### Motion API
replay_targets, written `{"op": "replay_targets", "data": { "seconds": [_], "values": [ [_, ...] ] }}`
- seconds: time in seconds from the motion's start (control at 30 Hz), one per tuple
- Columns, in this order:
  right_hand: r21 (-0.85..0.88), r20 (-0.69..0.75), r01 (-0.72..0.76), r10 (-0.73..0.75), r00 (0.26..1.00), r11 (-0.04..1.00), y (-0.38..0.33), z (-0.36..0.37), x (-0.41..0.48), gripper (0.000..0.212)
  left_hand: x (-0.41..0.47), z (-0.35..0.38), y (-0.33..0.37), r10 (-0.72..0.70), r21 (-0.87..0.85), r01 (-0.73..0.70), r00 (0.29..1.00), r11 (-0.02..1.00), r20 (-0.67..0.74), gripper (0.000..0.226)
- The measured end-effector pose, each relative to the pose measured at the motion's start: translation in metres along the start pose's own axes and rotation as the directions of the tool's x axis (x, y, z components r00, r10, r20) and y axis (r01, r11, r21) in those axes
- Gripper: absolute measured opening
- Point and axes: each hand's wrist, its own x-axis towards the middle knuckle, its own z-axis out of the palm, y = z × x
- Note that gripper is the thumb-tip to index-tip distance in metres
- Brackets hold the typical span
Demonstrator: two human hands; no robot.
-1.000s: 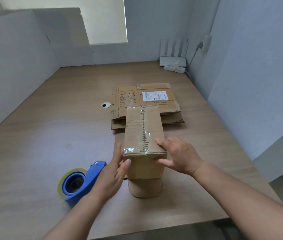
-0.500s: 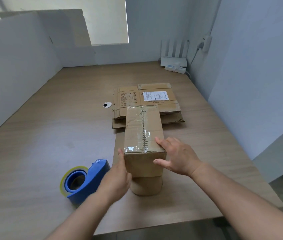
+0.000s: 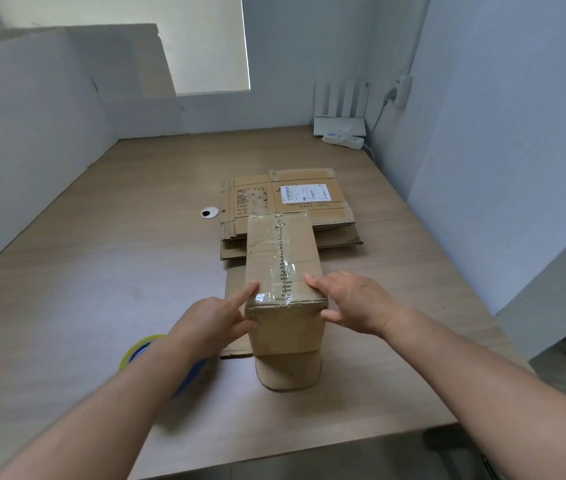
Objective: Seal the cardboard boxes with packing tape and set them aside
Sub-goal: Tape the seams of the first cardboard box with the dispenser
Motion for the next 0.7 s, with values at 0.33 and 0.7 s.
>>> {"op": "replay_targets", "data": {
  "seconds": [0.33, 0.7],
  "values": [
    [-0.005, 0.027, 0.001, -0.001, 1.000, 1.000, 0.000, -0.001, 0.003, 0.071, 0.021, -0.004, -0.006, 0.078, 0.128, -0.088, 0.994, 0.988, 0.083, 0.056],
    [0.371, 0.037, -0.204, 0.205, 0.978, 0.906, -0.003, 0.004, 0.000, 0.073, -0.001, 0.022, 0.005, -0.060, -0.049, 0.063, 0.996, 0.997, 0.061, 0.103]
  ]
}}
